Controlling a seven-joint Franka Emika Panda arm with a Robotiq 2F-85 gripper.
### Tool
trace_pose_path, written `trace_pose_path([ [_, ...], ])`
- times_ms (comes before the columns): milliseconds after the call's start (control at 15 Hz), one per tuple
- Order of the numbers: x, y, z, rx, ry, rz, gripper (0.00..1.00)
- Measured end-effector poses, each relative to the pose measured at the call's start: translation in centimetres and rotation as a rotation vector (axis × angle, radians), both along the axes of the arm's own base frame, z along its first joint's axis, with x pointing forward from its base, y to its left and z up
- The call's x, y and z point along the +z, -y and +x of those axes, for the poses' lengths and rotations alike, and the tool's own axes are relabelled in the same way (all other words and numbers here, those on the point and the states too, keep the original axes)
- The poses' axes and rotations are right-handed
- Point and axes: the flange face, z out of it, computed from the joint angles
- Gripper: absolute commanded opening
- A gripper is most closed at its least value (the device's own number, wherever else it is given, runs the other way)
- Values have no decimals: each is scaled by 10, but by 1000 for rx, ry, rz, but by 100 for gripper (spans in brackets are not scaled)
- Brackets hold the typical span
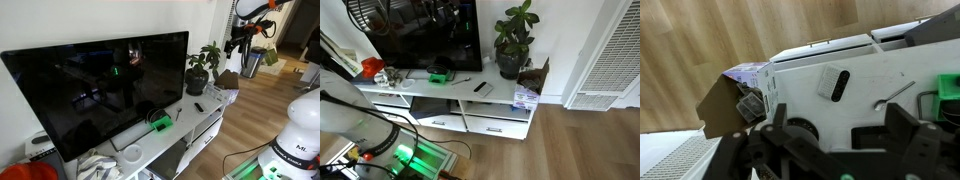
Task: Pick up the silver spoon from the tv stand and put it in the black glasses case
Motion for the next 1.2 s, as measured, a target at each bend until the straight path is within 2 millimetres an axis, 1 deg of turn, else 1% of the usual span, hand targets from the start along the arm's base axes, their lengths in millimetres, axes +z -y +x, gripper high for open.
trace_pose_path([
  [133, -11, -5, 3, -47, -17, 28, 100],
  [267, -32, -13, 9, -129, -44, 55, 100],
  [600, -98, -45, 20, -374, -116, 167, 100],
  [867, -144, -51, 31, -575, -101, 228, 100],
  [1200, -216, -58, 40, -810, 6, 265, 100],
])
